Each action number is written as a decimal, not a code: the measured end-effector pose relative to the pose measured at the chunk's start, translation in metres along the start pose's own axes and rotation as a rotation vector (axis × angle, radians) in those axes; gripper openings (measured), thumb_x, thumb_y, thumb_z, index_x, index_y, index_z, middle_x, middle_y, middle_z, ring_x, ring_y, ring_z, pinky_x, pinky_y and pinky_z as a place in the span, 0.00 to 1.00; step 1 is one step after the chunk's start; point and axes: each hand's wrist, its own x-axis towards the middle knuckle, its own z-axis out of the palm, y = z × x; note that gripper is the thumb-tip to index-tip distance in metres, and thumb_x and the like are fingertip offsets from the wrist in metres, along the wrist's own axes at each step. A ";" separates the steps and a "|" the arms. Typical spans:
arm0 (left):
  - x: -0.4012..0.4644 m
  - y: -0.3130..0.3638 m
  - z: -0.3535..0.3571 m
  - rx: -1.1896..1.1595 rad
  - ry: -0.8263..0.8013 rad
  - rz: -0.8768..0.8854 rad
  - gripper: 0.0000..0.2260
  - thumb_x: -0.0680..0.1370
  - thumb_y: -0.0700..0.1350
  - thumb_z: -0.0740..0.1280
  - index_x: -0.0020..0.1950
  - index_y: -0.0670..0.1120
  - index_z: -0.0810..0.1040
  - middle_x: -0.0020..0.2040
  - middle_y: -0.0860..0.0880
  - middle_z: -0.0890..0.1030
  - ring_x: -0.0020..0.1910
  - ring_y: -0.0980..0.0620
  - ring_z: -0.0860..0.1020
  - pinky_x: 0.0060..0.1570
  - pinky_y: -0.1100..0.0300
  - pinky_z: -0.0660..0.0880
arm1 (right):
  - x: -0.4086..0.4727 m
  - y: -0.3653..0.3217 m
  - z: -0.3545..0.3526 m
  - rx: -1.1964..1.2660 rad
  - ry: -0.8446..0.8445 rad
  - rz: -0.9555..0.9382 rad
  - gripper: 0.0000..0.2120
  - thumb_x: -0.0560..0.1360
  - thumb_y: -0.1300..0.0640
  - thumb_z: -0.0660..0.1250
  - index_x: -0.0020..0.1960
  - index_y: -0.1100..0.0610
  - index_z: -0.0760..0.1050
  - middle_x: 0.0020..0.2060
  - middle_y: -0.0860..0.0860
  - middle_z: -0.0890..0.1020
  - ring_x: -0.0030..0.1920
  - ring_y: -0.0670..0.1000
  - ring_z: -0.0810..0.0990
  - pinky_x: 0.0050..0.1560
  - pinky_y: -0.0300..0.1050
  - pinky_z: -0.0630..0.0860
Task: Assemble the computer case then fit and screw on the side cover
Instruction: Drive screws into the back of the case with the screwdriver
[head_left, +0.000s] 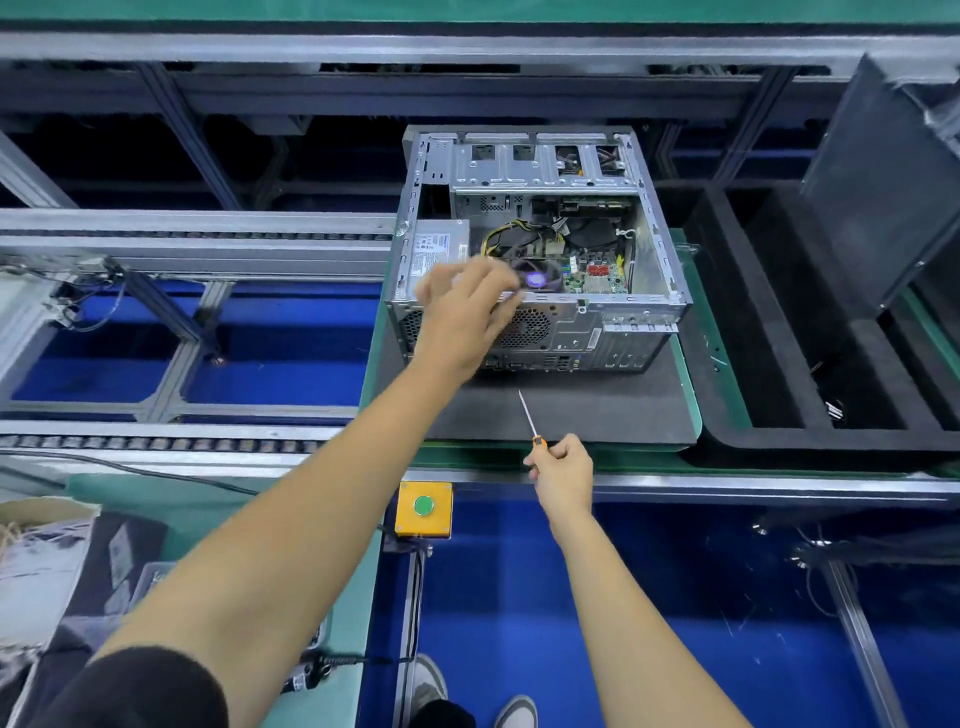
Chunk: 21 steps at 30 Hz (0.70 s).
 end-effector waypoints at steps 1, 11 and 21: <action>-0.028 -0.006 -0.005 0.007 0.058 -0.072 0.06 0.81 0.55 0.67 0.51 0.54 0.76 0.53 0.58 0.75 0.53 0.52 0.70 0.50 0.58 0.60 | 0.001 0.002 -0.001 -0.050 0.010 -0.027 0.17 0.81 0.59 0.66 0.39 0.55 0.62 0.36 0.52 0.85 0.30 0.50 0.71 0.32 0.45 0.67; -0.112 -0.050 0.000 0.155 -0.458 -0.652 0.17 0.79 0.60 0.67 0.58 0.48 0.77 0.56 0.47 0.74 0.55 0.45 0.75 0.45 0.50 0.76 | 0.008 0.009 0.001 -0.138 0.027 -0.067 0.17 0.81 0.58 0.65 0.38 0.56 0.61 0.35 0.49 0.84 0.38 0.53 0.74 0.38 0.48 0.68; -0.104 -0.026 0.000 -0.158 -0.381 -0.822 0.03 0.81 0.45 0.69 0.51 0.47 0.79 0.46 0.49 0.80 0.43 0.50 0.78 0.44 0.56 0.76 | -0.009 0.002 0.006 -0.221 0.047 -0.053 0.16 0.80 0.55 0.65 0.38 0.54 0.61 0.37 0.51 0.85 0.35 0.55 0.74 0.36 0.47 0.68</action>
